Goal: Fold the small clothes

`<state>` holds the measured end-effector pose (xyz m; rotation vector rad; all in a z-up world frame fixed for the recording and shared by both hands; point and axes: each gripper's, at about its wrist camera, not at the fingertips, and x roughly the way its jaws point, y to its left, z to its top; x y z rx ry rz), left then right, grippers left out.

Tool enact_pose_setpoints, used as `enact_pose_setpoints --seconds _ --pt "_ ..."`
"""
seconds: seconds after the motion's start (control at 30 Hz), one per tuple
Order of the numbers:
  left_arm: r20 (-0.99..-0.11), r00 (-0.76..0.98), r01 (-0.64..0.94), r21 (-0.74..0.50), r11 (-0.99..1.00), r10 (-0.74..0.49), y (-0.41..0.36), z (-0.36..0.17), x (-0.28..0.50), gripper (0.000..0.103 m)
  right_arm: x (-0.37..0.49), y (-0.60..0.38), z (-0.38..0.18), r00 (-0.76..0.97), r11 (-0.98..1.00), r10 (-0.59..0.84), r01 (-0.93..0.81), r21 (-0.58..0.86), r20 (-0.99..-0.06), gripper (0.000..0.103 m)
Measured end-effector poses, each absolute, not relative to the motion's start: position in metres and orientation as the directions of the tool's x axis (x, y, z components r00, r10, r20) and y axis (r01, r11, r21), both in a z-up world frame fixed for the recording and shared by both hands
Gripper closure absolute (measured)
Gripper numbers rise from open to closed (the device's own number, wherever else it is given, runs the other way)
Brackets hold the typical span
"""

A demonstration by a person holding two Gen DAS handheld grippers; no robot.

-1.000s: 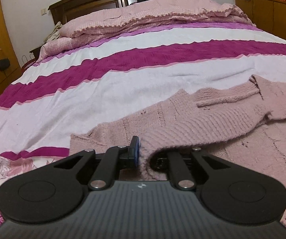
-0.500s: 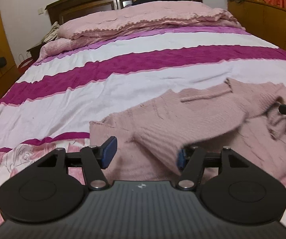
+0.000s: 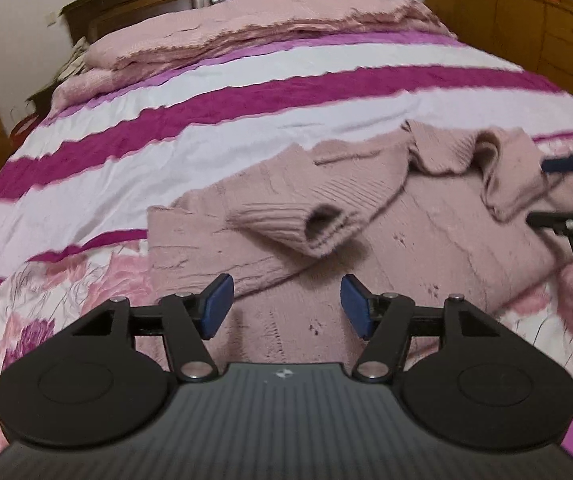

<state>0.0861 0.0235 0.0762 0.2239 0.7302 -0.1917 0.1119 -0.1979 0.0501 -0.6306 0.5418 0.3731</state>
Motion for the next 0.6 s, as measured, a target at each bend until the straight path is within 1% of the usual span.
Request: enact_pose_setpoints --seconds 0.1,0.23,0.27,0.3,0.33,0.4,0.43,0.53,0.6 --pt "-0.673 0.735 0.280 0.187 0.941 -0.085 0.015 0.066 0.098 0.036 0.117 -0.193 0.045 0.811 0.729 0.143 -0.474 -0.494 -0.568 0.048" --pt "-0.653 0.754 0.294 0.230 0.928 -0.077 0.006 0.051 0.118 0.037 0.130 -0.195 0.040 0.799 0.743 0.145 -0.477 -0.470 -0.583 0.049" --pt "-0.640 0.765 0.293 0.238 0.926 -0.078 0.004 0.049 0.121 0.039 0.131 -0.196 0.039 0.797 0.747 0.153 -0.481 -0.459 -0.585 0.054" --pt "-0.629 0.772 0.299 0.239 0.924 -0.087 0.003 0.048 0.124 0.052 0.132 -0.197 0.039 0.792 0.750 0.163 -0.488 -0.448 -0.589 0.072" --pt "-0.629 0.770 0.308 0.228 0.924 -0.102 0.003 0.048 0.126 0.071 0.134 -0.198 0.039 0.785 0.754 0.172 -0.494 -0.434 -0.595 0.080" --pt "-0.624 0.774 0.296 0.203 0.933 -0.110 0.006 0.051 0.130 0.079 0.134 -0.199 0.042 0.800 0.764 0.167 -0.475 -0.437 -0.577 0.087" --pt "-0.613 0.783 0.285 0.201 0.937 -0.106 0.008 0.053 0.131 0.081 0.135 -0.202 0.044 0.813 0.773 0.161 -0.456 -0.440 -0.559 0.087" --pt "-0.563 0.823 0.224 0.205 0.953 -0.073 0.020 0.064 0.134 0.083 0.142 -0.216 0.057 0.857 0.833 0.131 -0.368 -0.414 -0.498 0.088" --pt "-0.545 0.837 0.180 0.197 0.964 -0.045 0.031 0.068 0.142 0.083 0.152 -0.230 0.065 0.880 0.875 0.090 -0.293 -0.385 -0.466 0.088"
